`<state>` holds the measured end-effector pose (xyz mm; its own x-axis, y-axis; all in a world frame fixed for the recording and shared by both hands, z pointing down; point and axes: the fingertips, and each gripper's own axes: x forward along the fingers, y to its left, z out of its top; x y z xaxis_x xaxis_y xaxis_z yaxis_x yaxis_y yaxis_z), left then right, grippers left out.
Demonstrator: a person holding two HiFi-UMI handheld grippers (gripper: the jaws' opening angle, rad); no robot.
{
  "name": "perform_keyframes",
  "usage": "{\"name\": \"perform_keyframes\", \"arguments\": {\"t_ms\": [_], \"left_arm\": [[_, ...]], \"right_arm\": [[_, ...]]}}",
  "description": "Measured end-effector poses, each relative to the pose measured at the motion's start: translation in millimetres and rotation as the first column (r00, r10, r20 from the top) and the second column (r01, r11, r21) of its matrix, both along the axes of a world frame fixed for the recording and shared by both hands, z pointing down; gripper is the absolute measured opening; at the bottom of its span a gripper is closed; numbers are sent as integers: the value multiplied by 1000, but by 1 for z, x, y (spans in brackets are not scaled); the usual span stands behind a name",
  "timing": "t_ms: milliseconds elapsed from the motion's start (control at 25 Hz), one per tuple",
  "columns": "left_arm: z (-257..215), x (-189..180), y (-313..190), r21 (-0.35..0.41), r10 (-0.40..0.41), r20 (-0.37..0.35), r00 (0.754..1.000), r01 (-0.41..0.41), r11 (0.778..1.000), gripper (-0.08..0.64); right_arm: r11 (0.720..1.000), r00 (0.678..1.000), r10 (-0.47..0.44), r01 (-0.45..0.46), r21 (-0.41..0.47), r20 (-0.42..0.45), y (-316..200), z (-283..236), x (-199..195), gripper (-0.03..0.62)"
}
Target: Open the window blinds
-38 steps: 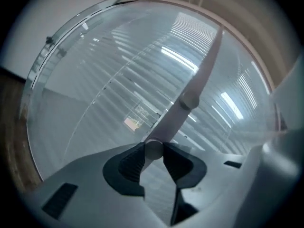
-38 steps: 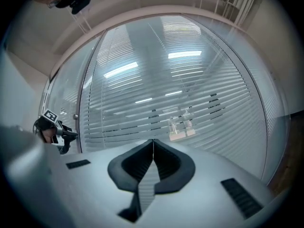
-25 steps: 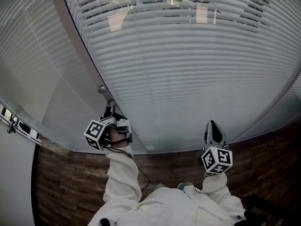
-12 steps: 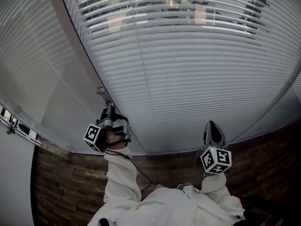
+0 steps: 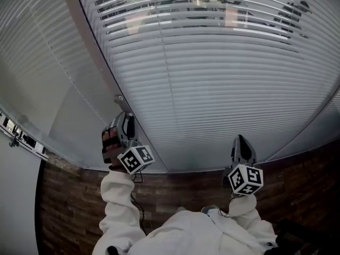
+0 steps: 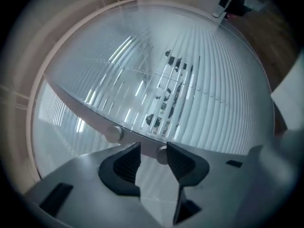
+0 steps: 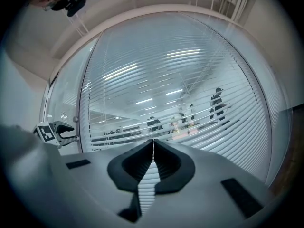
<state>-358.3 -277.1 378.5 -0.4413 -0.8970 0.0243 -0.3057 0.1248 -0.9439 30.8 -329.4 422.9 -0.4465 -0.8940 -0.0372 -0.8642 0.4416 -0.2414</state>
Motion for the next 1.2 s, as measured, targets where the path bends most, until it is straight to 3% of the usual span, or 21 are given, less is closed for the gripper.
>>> {"name": "perform_keyframes", "arguments": {"t_ms": [120,200,400,480,560,600,680,760,840,960,1200], "left_arm": [[19,-4,4,-138,8,-8,1000,-9,990,184],[25,-6,-1,-184,16,18,1000,-12,983,209],[22,-12,-18,-165,-31,135,990,54,985,188],[22,-12,-16,-137,-50,134,990,69,988,126],[22,-12,-16,-110,-59,109,992,71,991,124],[22,-13,-17,-97,-64,76,995,71,993,124],[22,-14,-17,-54,-73,-60,996,70,996,124],[20,-14,-16,7,-75,-231,970,79,997,123],[19,-14,-14,61,-75,-356,931,103,993,123],[19,-16,-12,120,-68,-469,881,140,983,123],[18,-21,-12,183,-30,-605,796,176,967,124]], "right_arm": [[1000,1000,-18,18,3,-2,3,-2,-5,12],[1000,1000,-20,20,0,-4,1,-5,-5,12],[1000,1000,-20,20,-1,4,-3,-3,-6,12],[1000,1000,-17,17,3,7,-2,-2,-4,12],[1000,1000,-10,10,2,9,-2,-1,-1,12],[1000,1000,-6,6,0,9,-3,-1,0,12],[1000,1000,2,-1,-6,11,-4,0,2,12],[1000,1000,5,-5,-9,14,-4,0,3,12],[1000,1000,5,-5,-7,15,-2,0,3,12],[1000,1000,3,-2,-5,15,-1,1,0,12],[1000,1000,-1,1,-8,12,-4,2,-2,12]]}}
